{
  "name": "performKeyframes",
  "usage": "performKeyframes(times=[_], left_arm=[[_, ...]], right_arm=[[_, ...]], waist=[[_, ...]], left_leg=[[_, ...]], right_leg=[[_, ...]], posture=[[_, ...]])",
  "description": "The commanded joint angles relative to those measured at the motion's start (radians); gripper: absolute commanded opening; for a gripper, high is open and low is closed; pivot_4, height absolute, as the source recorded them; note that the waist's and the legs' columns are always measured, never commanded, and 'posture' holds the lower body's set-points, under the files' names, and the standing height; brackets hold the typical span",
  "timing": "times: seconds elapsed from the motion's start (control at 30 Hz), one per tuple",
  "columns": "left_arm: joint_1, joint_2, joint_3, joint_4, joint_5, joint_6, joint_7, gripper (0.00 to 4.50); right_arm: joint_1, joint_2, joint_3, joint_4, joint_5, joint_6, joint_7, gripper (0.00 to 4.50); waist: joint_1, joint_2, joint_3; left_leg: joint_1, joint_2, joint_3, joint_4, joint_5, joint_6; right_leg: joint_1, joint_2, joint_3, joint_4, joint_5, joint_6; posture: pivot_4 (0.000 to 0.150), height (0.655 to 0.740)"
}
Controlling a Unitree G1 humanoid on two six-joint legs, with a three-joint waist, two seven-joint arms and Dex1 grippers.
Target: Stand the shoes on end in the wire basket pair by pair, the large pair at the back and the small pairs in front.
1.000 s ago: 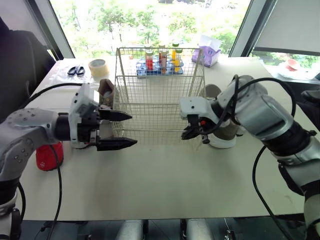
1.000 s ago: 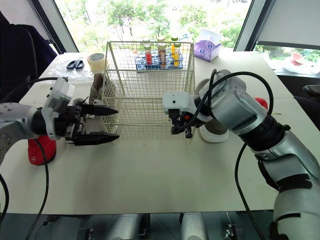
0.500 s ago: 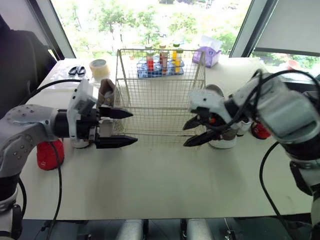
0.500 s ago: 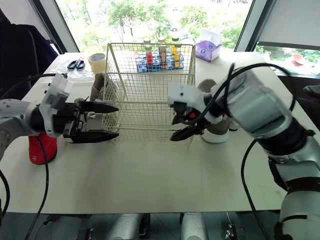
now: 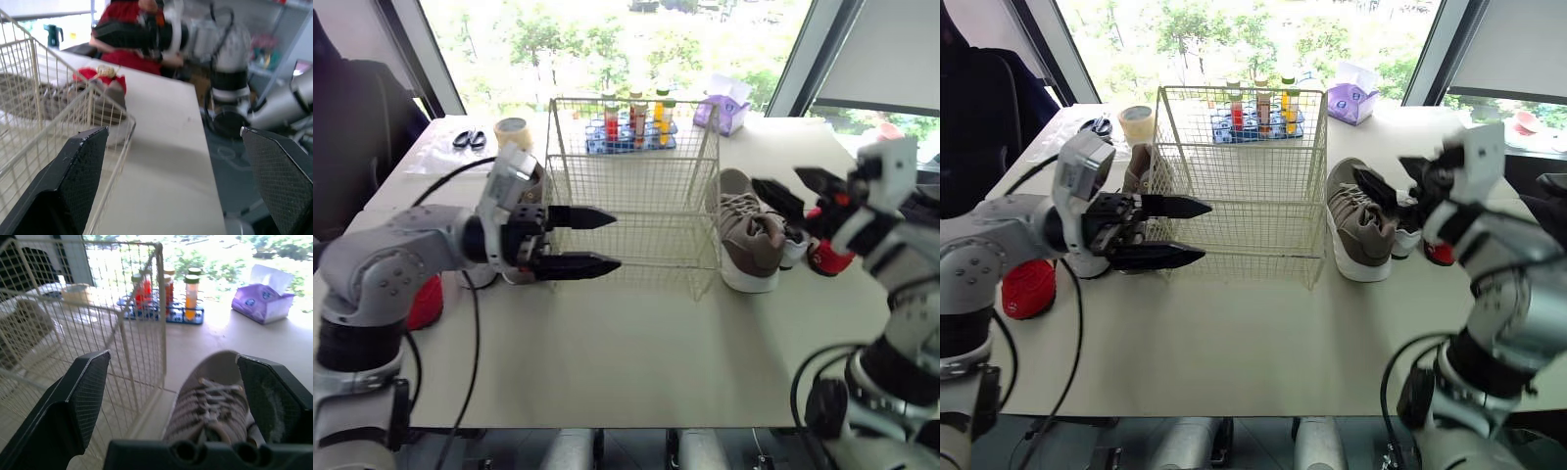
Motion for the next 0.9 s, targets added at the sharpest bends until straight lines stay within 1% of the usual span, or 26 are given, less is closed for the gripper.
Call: performKeyframes(times=[0.03,0.13,0.17,0.27,0.47,0.6,0.67,0.77,0.87,0.9], left_arm=[[0.025,-0.01,-0.013,-0.071,0.015,-0.008,0.058,4.5],[0.03,0.008,-0.024,-0.082,0.031,-0.011,0.059,4.5],[0.031,0.01,-0.026,-0.083,0.034,-0.012,0.06,4.5],[0.04,0.013,-0.027,-0.089,0.034,-0.012,0.062,4.5],[0.061,0.028,-0.033,-0.105,0.052,-0.017,0.059,4.5],[0.061,0.033,-0.029,-0.103,0.061,-0.02,0.065,4.5],[0.063,0.041,-0.029,-0.103,0.068,-0.022,0.061,4.5],[0.069,0.053,-0.026,-0.109,0.074,-0.021,0.058,4.5],[0.073,0.064,-0.018,-0.113,0.069,-0.018,0.06,4.5],[0.074,0.067,-0.016,-0.114,0.067,-0.018,0.062,4.5]], right_arm=[[0.094,0.117,0.002,-0.109,-0.006,-0.113,-0.137,4.43],[0.187,0.194,0.048,-0.118,0.023,-0.149,-0.18,4.43],[0.203,0.212,0.053,-0.1,0.021,-0.173,-0.206,4.43],[0.222,0.224,0.075,-0.035,0.036,-0.238,-0.236,4.43],[0.175,0.218,0.133,0.133,0.05,-0.327,-0.301,4.43],[0.167,0.157,0.178,0.273,0.012,-0.421,-0.322,4.43],[0.158,0.139,0.198,0.333,0.019,-0.457,-0.318,4.43],[0.171,0.129,0.245,0.365,0.023,-0.499,-0.32,3.75],[0.204,0.128,0.297,0.361,0.014,-0.519,-0.329,2.48],[0.215,0.13,0.312,0.359,0.012,-0.523,-0.335,2.17]], waist=[[-0.009,0.002,0.0],[-0.006,0.003,0.0],[-0.005,0.003,0.0],[-0.001,0.003,0.0],[-0.001,0.003,0.0],[-0.001,0.003,0.0],[-0.001,0.003,0.0],[-0.002,0.003,0.0],[-0.004,0.003,0.0],[-0.006,0.002,0.0]], left_leg=[[0.001,0.0,0.001,0.0,0.0,0.0],[0.005,0.0,0.002,0.0,0.0,0.0],[0.007,0.001,0.001,0.0,0.0,0.0],[0.012,0.001,0.002,-0.001,0.0,0.0],[0.011,0.0,0.002,-0.001,0.0,0.0],[0.011,0.0,0.002,-0.001,0.0,0.0],[0.012,0.0,0.002,-0.001,0.0,0.0],[0.012,0.001,0.002,-0.001,0.0,0.0],[0.012,0.001,0.002,-0.001,0.0,0.0],[0.012,0.001,0.002,-0.001,0.0,0.0]], right_leg=[[0.0,0.001,0.002,0.001,0.0,0.0],[0.0,0.002,0.005,0.004,0.0,-0.001],[0.002,0.003,0.004,0.004,-0.002,-0.004],[0.006,0.002,0.004,0.004,-0.004,-0.005],[0.006,0.002,0.004,0.004,-0.004,-0.004],[0.006,0.002,0.004,0.004,-0.004,-0.004],[0.006,0.002,0.004,0.004,-0.004,-0.004],[0.006,0.002,0.004,0.004,-0.005,-0.005],[0.006,0.002,0.004,0.004,-0.005,-0.005],[0.006,0.003,0.004,0.004,-0.005,-0.005]], posture=[[0.15,0.6563],[0.15,0.6563],[0.15,0.6563],[0.15,0.6563],[0.15,0.6563],[0.15,0.6563],[0.15,0.6563],[0.15,0.6563],[0.15,0.6563],[0.15,0.6563]])
